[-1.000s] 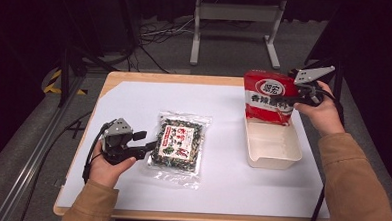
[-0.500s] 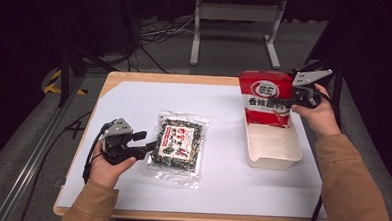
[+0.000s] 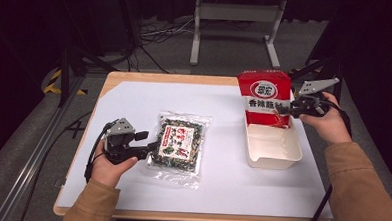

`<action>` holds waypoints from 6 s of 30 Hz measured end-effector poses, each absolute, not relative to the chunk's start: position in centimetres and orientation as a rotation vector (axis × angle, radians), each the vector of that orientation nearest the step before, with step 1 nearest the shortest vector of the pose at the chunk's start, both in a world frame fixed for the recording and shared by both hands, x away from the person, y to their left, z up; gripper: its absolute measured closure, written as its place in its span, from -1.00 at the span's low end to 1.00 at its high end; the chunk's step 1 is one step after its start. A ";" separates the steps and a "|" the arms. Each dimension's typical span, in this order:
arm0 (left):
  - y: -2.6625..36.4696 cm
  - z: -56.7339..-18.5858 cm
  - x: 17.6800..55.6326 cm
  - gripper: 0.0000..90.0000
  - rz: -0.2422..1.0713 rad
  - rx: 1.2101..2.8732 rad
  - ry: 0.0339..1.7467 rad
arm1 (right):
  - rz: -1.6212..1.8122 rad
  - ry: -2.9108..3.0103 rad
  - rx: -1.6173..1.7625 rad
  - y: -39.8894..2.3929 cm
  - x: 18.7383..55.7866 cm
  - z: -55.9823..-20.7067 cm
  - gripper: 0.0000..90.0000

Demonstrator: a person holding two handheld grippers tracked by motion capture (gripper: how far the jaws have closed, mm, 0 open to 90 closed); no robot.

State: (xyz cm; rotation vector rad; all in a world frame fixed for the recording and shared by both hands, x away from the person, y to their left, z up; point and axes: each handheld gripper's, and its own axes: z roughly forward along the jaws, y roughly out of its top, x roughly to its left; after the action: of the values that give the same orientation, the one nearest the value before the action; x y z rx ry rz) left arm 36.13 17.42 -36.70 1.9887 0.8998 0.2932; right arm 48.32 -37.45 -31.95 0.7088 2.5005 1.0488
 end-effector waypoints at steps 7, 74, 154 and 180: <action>17.5 -36.7 36.1 -0.03 0.282 1.980 0.906 | 0.965 2.472 0.640 -37.1 48.3 -32.0 0.88; 16.8 -36.4 38.1 -0.10 0.301 1.978 0.876 | 1.180 2.133 1.086 -39.9 41.0 -32.7 -0.12; 17.2 -43.1 43.8 -0.32 0.019 2.132 1.120 | 1.421 2.336 0.644 -25.9 32.0 -34.1 -0.25; 15.2 -43.1 43.6 0.24 -0.059 2.144 1.185 | 1.431 2.340 0.642 -25.6 32.4 -34.4 -0.25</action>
State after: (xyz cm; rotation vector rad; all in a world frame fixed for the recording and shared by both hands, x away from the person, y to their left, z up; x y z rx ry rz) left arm 43.58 15.24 -43.05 2.1439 1.1846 -0.0593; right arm 32.42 -25.63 -34.37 0.6421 2.3397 1.4313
